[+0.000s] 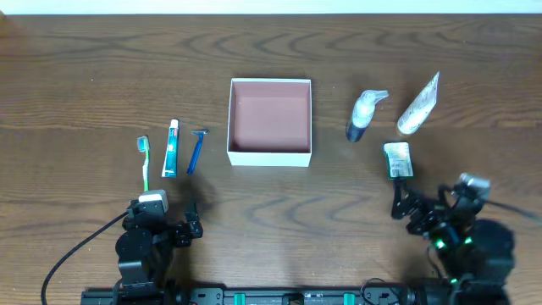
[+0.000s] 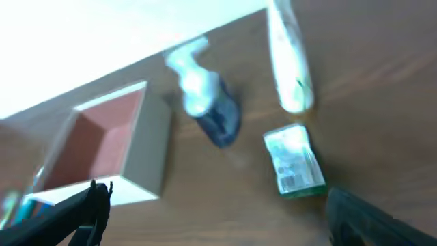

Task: Pack container
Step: 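Reach the right gripper to the clear spray bottle and grasp it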

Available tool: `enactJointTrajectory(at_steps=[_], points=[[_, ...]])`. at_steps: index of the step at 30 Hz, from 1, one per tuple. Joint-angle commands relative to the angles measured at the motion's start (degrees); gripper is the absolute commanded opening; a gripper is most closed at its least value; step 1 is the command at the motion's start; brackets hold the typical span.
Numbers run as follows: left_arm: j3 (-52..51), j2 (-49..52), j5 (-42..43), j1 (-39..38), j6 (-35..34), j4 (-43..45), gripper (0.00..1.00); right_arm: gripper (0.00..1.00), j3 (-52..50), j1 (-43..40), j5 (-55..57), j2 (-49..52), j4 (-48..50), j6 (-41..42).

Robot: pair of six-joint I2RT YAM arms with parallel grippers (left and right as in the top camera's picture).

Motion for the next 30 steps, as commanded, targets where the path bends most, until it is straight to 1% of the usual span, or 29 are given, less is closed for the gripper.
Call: enactJointTrajectory(at_steps=[1,5,8,11,13,15,16,19,22,25,30], points=[[-0.6,-0.4,0.8,-0.2,-0.1,0.3,0.98,0.99,11.8,0.6,-2.3,10.4,-4.1,-3.3],[-0.6,-0.4,0.8,-0.2,-0.1,0.3,0.98,0.99,29.9,1.0,-2.2,26.5,-15.6,-5.1],[-0.6,-0.4,0.8,-0.2,-0.1,0.3,0.98,0.99,43.3,3.3,-2.4,37.7,-25.2,-7.1],[-0.6,-0.4,0.8,-0.2,-0.1,0.3,0.98,0.99,52.5,7.6,-7.0,46.2,-28.9,-12.0],[-0.6,-0.4,0.8,-0.2,-0.1,0.3,0.98,0.99,55.1,10.6,-7.3,49.9,-27.8,-14.3],[-0.6,-0.4,0.8,-0.2,-0.1,0.3,0.98,0.99,56.4,13.6,-3.3,53.0,-26.2,-14.2],[-0.6,-0.4,0.8,-0.2,-0.1,0.3,0.98,0.99,56.7,14.8,-0.9,54.4,-25.7,-13.8],[-0.6,-0.4,0.8,-0.2,-0.1,0.3,0.98,0.99,57.1,17.7,7.4,59.8,-25.3,-8.8],[-0.6,-0.4,0.8,-0.2,-0.1,0.3,0.98,0.99,57.2,18.6,10.9,65.8,-25.4,-4.5],[-0.6,-0.4,0.8,-0.2,-0.1,0.3,0.98,0.99,57.2,18.5,17.3,71.7,-25.3,1.6],[-0.6,-0.4,0.8,-0.2,-0.1,0.3,0.98,0.99,57.2,18.4,17.8,78.8,-24.0,2.4]])
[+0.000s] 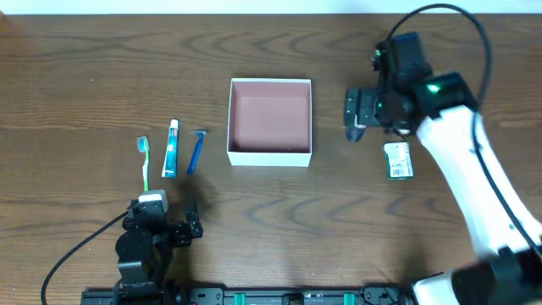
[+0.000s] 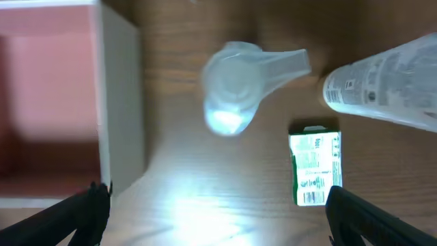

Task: Pack container
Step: 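Reach the right gripper to the clear spray bottle and grasp it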

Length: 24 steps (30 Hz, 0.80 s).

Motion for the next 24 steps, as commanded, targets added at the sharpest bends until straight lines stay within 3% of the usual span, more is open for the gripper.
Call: enactJointTrajectory(at_steps=[1,10,15,24], points=[[-0.6,-0.4,0.8,-0.2,-0.1,0.2,0.98,0.99,0.7,0.1,3.7,3.8,0.9,3.3],[-0.6,-0.4,0.8,-0.2,-0.1,0.2,0.98,0.99,0.7,-0.9,3.7,11.5,6.6,6.3],[-0.6,-0.4,0.8,-0.2,-0.1,0.2,0.98,0.8,0.7,-1.0,4.7,12.3,7.9,6.6],[-0.6,-0.4,0.8,-0.2,-0.1,0.2,0.98,0.77,0.7,-1.0,5.3,12.4,10.4,6.6]])
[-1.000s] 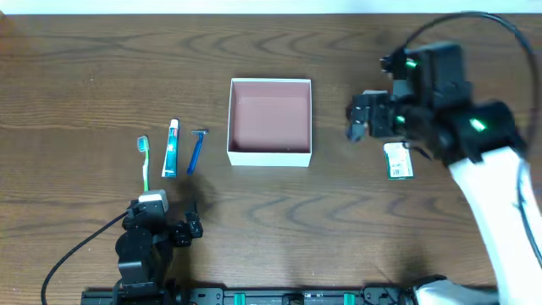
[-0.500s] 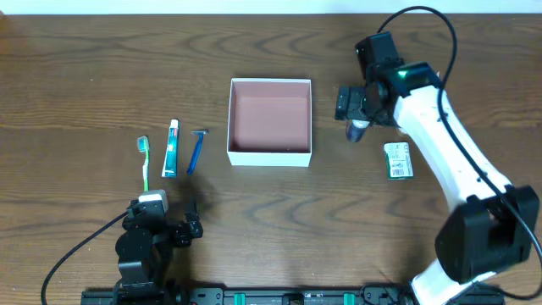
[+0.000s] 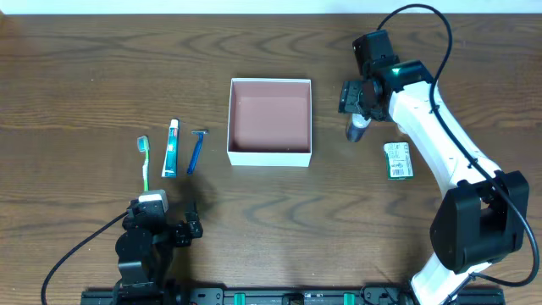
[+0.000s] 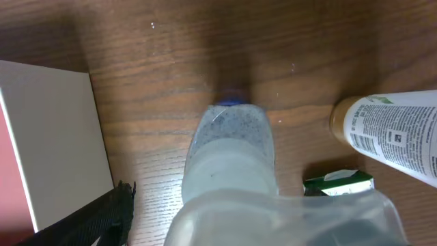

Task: Pack container
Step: 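Reach the right gripper to the clear spray bottle and grasp it, then carry the spray bottle into the white box and release it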

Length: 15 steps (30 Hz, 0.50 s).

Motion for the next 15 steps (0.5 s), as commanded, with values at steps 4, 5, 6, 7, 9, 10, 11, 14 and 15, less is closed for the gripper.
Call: enactJointTrajectory(at_steps=[4,5,6,7,9,10,11,14,15], points=[[-0.6,-0.4,0.8,-0.2,-0.1,0.2,0.98,0.77,0.6,-0.3,1.9,1.3,0.3,0.6],[-0.6,-0.4,0.8,-0.2,-0.1,0.2,0.98,0.76,0.6,-0.3,2.1,1.6,0.4,0.6],[-0.6,-0.4,0.8,-0.2,-0.1,0.2,0.98,0.72,0.6,-0.3,2.5,1.8,0.4,0.6],[-0.6,-0.4,0.8,-0.2,-0.1,0.2,0.98,0.68,0.6,-0.3,2.8,2.1,0.4,0.6],[-0.6,-0.4,0.8,-0.2,-0.1,0.2,0.98,0.62,0.6,-0.3,3.0,2.1,0.4,0.6],[-0.6,-0.4,0.8,-0.2,-0.1,0.2,0.98,0.61,0.6,-0.3,3.0,2.1,0.5,0.6],[-0.6,-0.4,0.8,-0.2,-0.1,0.2,0.98,0.59,0.6,-0.3,3.0,2.1,0.8,0.6],[-0.6,-0.4,0.8,-0.2,-0.1,0.2,0.98,0.52,0.7,-0.3,3.3,2.0,1.0,0.6],[-0.6,-0.4,0.8,-0.2,-0.1,0.2,0.98,0.49,0.7,-0.3,3.4,2.0,1.0,0.6]])
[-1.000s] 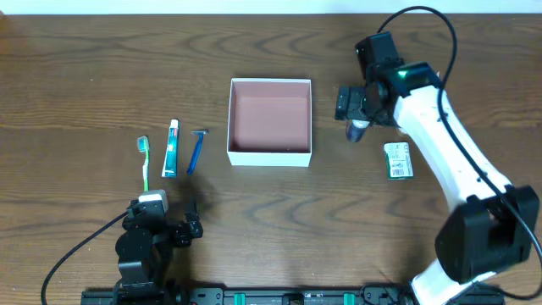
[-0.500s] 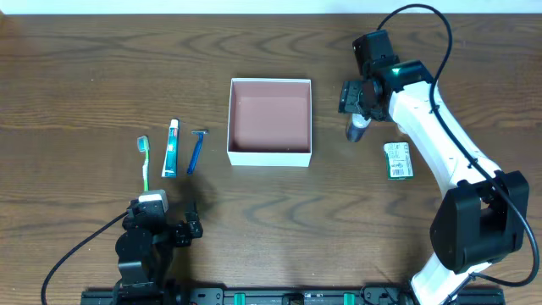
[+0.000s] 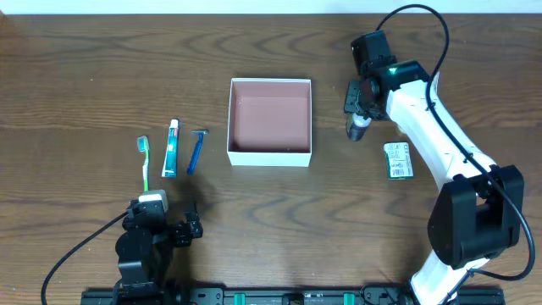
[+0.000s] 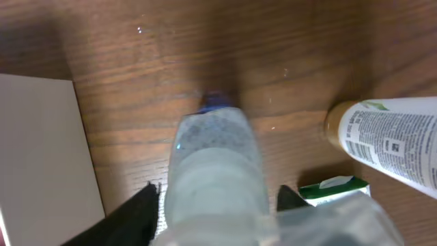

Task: Pack container
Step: 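Carry the spray bottle into the white box and release it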

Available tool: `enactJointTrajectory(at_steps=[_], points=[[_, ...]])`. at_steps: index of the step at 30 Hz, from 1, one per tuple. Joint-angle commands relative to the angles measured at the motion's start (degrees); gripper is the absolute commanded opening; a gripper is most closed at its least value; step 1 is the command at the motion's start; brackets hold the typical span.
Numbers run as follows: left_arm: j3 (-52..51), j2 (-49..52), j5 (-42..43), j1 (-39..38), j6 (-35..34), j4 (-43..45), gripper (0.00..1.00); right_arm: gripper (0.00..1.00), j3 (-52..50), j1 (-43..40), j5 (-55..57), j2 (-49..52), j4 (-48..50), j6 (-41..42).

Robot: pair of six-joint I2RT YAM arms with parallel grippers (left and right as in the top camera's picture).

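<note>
A white box (image 3: 269, 156) with a pink inside stands open at the table's middle. Just to its right is a clear spray bottle (image 4: 215, 171) with a blue base (image 3: 356, 130). My right gripper (image 3: 359, 103) is shut on it, a dark finger (image 4: 133, 215) pressing on each side of the body (image 4: 217, 199). A white tube (image 4: 389, 137) and a green packet (image 3: 398, 159) lie to the right of the bottle. The overhead view hides the tube under my right arm. My left gripper (image 3: 193, 219) rests open near the front left edge.
Left of the box lie a toothbrush (image 3: 144, 161), a toothpaste tube (image 3: 171, 148) and a blue razor (image 3: 196, 151) in a row. The box's white wall (image 4: 41, 157) is close on the bottle's left. The green packet (image 4: 334, 188) is close on its right.
My right gripper's fingers stood apart around the spray bottle; now they are pressed against its sides. The bottle, the tube and the packet are where they were.
My right arm rested open at the front right, with the bottle, tube and packet ahead of it. Then it hung open above the spray bottle. Later it was low around the bottle, and now it is shut on it. The left arm stayed still.
</note>
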Motion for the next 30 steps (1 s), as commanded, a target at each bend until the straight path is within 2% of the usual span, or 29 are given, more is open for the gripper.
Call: enactJointTrajectory(at_steps=[1,2,7,14,21,30], points=[[-0.6,-0.4,0.8,-0.2,-0.1,0.2,0.98,0.43,0.7,-0.2,1.4,0.4,0.1,0.3],[-0.6,-0.4,0.8,-0.2,-0.1,0.2,0.98,0.38,0.7,-0.2,1.4,0.1,0.1,-0.3],[-0.6,-0.4,0.8,-0.2,-0.1,0.2,0.98,0.25,0.7,-0.2,2.5,-2.5,0.0,-1.9],[-0.6,-0.4,0.8,-0.2,-0.1,0.2,0.98,0.24,0.7,1.4,2.4,-10.6,-0.1,-2.2],[-0.6,-0.4,0.8,-0.2,-0.1,0.2,0.98,0.16,0.7,9.2,2.5,-19.6,0.2,-2.1],[-0.6,-0.4,0.8,-0.2,-0.1,0.2,0.98,0.16,0.7,19.5,3.7,-18.8,7.5,-2.1]])
